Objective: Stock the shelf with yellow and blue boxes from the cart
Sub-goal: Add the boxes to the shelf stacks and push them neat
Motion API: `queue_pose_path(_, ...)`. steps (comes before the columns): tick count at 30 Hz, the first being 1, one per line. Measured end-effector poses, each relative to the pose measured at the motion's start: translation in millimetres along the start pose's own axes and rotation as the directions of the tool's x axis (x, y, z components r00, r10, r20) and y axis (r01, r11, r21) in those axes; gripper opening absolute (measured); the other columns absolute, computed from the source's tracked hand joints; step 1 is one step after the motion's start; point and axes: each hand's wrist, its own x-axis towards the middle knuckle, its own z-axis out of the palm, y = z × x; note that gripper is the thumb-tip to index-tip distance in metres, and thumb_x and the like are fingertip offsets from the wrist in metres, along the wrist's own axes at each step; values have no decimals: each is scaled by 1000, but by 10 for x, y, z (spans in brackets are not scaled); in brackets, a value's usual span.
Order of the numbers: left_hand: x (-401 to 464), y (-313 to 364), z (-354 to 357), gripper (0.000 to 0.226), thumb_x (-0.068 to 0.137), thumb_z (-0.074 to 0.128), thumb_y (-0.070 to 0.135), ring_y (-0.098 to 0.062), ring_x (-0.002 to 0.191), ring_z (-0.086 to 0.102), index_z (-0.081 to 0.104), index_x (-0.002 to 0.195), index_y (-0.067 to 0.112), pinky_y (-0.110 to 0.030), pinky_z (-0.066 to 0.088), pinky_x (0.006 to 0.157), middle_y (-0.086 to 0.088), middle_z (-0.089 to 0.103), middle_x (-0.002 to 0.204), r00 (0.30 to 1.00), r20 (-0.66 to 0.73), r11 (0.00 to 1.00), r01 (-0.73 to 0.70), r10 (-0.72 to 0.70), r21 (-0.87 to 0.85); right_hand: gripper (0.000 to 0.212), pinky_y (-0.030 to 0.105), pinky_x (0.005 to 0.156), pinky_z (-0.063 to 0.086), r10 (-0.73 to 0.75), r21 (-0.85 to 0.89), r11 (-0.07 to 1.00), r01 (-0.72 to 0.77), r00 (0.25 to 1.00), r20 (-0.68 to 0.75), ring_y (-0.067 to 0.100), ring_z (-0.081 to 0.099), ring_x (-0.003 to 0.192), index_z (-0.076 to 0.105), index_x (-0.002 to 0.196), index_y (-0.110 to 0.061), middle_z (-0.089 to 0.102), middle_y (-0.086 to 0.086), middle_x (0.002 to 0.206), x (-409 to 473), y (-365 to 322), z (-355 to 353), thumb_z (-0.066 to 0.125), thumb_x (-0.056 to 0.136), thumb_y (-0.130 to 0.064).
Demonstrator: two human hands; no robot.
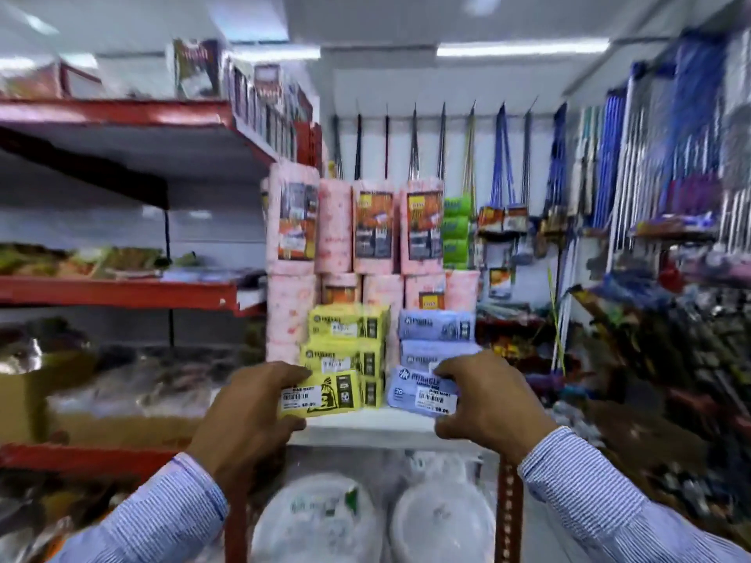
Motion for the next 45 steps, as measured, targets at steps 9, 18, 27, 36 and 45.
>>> queue_pose_path(9, 848, -1, 127, 64, 68, 90, 19, -19, 111, 66, 66, 127, 21, -37, 55, 98, 0, 72, 123, 988, -102, 992, -122, 119, -27, 49, 36, 82, 55, 67, -107, 991, -81, 989, -133, 25, 64, 99, 64, 118, -24, 71, 3, 108, 646, 256, -22, 79, 74, -38)
queue_pose_path(18, 1304, -106, 449, 62, 74, 85, 20, -17, 118, 61, 63, 131, 25, -36, 50, 104, 2, 67, 131, 984, -87, 986, -159, 155, -42, 41, 35, 81, 50, 41, -159, 985, -64, 989, -143, 24, 62, 102, 61, 112, -25, 69, 2, 110, 947, 434, 267, 79, 77, -36)
queue_pose_path(27, 1467, -216, 567, 60, 75, 83, 13, -17, 114, 63, 64, 130, 27, -36, 53, 100, 1, 68, 130, 988, -40, 982, -152, 149, -113, 34, 35, 82, 50, 58, -106, 991, -77, 984, -171, 23, 60, 105, 61, 111, -24, 69, 1, 112, 1010, 496, 403, 73, 80, -23)
queue_pose_path(36, 1373, -330, 648, 57, 91, 69, 10, -24, 146, 37, 51, 143, 27, -40, 32, 119, -1, 39, 157, 974, -59, 954, -227, 219, -195, 72, 38, 124, 12, 58, -65, 995, -77, 965, -254, 25, 24, 149, 24, 153, -16, 28, 4, 161, 875, 282, 710, 62, 94, -32)
queue_pose_path(45, 1076, -691, 1155, 68, 102, 30, 40, -27, 156, -2, 9, 158, 9, -52, 7, 122, -12, 1, 169, 864, -210, 862, -375, 458, 341, 76, 45, 120, 5, -207, -17, 976, 218, 895, -396, 25, 1, 153, 6, 156, -12, 1, 6, 167, 946, -654, 1408, 47, 93, -22)
